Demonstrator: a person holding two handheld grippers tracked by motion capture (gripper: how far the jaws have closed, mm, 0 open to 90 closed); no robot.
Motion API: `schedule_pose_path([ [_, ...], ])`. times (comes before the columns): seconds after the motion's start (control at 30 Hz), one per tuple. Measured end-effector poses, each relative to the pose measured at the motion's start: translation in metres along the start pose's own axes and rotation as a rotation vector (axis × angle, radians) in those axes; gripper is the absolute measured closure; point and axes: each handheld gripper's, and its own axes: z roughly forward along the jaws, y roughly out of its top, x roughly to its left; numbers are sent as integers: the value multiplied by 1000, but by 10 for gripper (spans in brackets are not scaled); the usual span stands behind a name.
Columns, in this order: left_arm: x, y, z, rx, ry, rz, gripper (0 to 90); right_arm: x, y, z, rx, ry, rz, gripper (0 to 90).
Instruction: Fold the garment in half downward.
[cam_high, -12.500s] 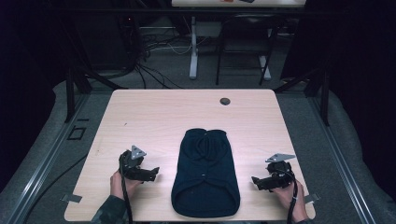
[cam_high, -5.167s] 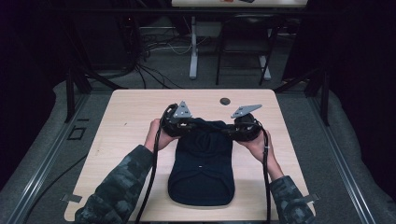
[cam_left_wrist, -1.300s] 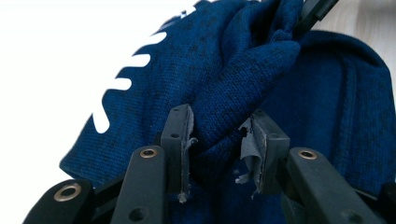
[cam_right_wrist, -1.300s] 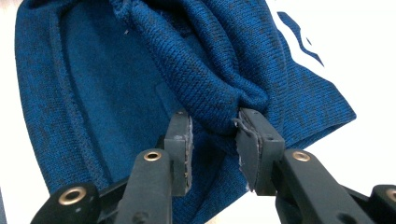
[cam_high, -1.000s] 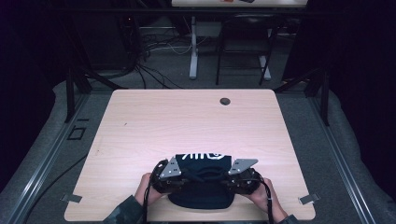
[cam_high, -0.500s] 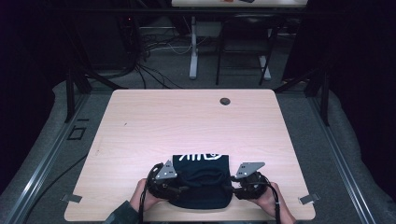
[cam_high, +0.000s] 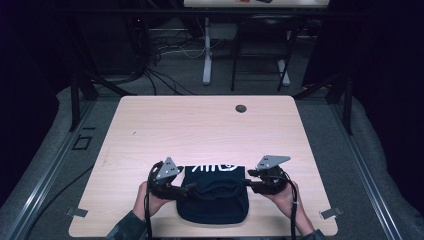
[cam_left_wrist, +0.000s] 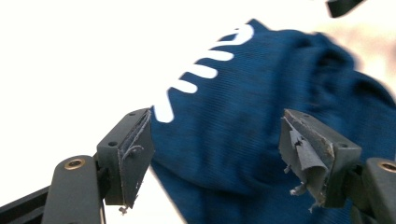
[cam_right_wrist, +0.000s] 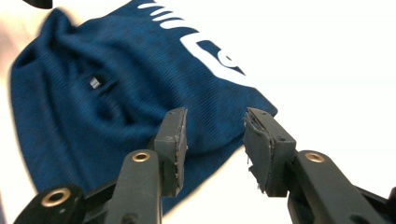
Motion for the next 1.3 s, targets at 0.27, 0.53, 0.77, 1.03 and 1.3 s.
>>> schedule_pose_path([
  [0.27, -5, -9, 18, 91, 6, 17, 219, 10, 2, 23, 45, -12, 9, 517],
  [0.53, -14, -24, 22, 133, 8, 44, 181, 23, -6, 28, 87, 20, -7, 393],
  [0.77, -17, -33, 25, 143, 24, 63, 153, 28, -13, 34, 116, 17, -23, 320],
  [1.03, -22, -35, 27, 164, 74, 104, 147, 29, -20, 39, 131, 11, -18, 284],
  [1.3, -20, -36, 28, 155, 69, 82, 135, 27, -20, 41, 142, 2, -13, 229],
])
